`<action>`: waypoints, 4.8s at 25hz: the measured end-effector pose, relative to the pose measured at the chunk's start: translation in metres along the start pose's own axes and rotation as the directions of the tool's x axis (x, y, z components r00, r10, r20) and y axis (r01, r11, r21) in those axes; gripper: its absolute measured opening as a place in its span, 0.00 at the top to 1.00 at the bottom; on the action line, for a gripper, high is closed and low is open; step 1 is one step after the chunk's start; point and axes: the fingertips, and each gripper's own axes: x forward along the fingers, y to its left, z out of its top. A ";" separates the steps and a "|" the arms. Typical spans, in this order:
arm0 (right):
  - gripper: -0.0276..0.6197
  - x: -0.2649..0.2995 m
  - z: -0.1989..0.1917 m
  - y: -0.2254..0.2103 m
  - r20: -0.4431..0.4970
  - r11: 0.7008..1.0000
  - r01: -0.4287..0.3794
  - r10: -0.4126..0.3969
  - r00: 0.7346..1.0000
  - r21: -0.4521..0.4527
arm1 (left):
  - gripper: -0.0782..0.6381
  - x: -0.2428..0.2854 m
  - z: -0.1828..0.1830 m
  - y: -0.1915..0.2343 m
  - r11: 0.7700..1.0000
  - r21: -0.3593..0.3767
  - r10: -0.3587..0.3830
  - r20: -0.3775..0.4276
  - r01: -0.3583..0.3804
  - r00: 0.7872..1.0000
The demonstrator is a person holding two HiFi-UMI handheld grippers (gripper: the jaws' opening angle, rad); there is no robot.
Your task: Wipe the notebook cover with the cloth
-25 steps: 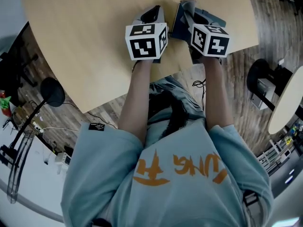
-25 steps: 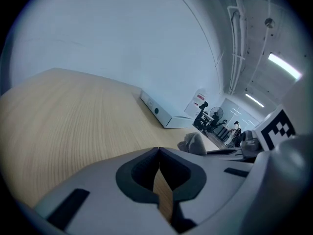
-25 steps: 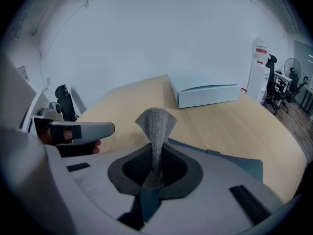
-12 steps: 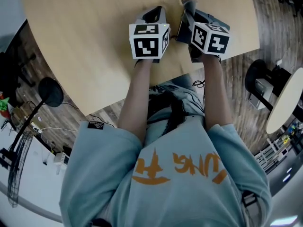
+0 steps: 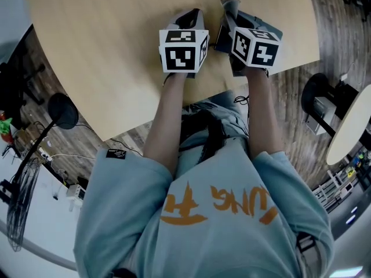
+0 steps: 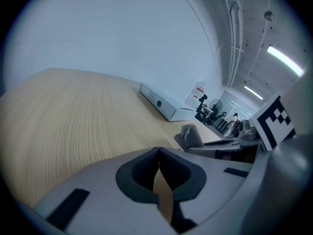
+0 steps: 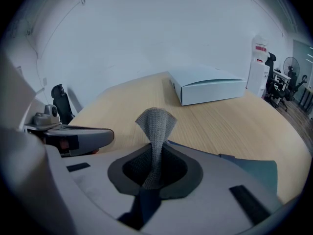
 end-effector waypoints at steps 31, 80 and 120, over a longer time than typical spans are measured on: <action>0.91 -0.017 -0.010 -0.028 0.014 0.999 0.023 -0.023 1.000 0.046 | 0.87 0.009 -0.002 -0.025 1.000 -0.012 -0.001 0.004 0.001 1.000; 0.91 -0.071 -0.035 -0.116 0.057 0.950 0.222 -0.240 0.969 0.221 | 0.87 0.029 -0.022 -0.087 0.988 0.090 -0.116 -0.080 0.123 0.990; 0.91 -0.160 -0.045 -0.137 0.229 0.889 0.321 -0.404 0.886 0.327 | 0.87 -0.006 0.000 -0.105 0.974 0.121 -0.197 0.022 0.193 0.980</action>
